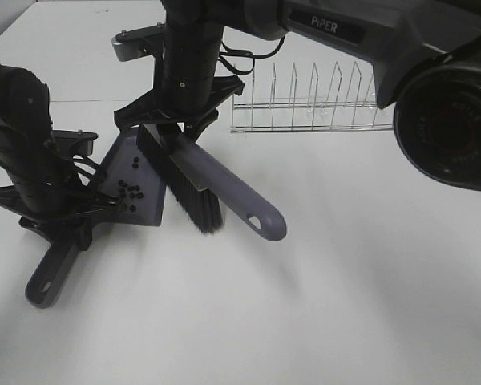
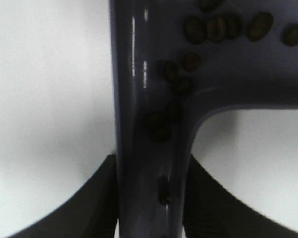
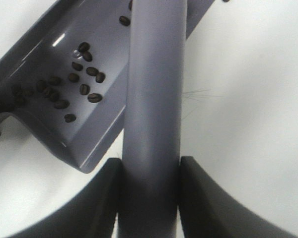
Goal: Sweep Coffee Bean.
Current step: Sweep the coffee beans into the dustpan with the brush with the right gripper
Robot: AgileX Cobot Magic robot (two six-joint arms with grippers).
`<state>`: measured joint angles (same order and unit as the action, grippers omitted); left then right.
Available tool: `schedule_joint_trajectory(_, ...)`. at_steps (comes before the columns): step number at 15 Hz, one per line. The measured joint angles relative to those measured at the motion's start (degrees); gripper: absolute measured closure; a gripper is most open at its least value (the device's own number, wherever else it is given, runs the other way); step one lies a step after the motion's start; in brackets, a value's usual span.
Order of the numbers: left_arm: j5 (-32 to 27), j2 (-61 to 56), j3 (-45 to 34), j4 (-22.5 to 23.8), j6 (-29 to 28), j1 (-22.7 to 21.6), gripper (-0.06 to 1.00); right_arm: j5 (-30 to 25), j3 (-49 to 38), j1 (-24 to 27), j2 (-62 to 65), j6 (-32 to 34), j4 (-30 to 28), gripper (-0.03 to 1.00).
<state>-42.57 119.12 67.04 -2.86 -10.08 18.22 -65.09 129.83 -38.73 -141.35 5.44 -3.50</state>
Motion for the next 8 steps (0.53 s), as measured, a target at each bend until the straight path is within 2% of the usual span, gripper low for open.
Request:
schedule_joint_trajectory(4,0.00,0.00,0.00,0.00,0.00,0.00,0.62,-1.89,0.57,0.11,3.32,0.06,-9.05,0.70)
schedule_joint_trajectory(8,0.00,0.00,0.00,0.00,0.00,0.00,0.62,-3.44,0.69,2.35,8.31,0.06,-10.77,0.70)
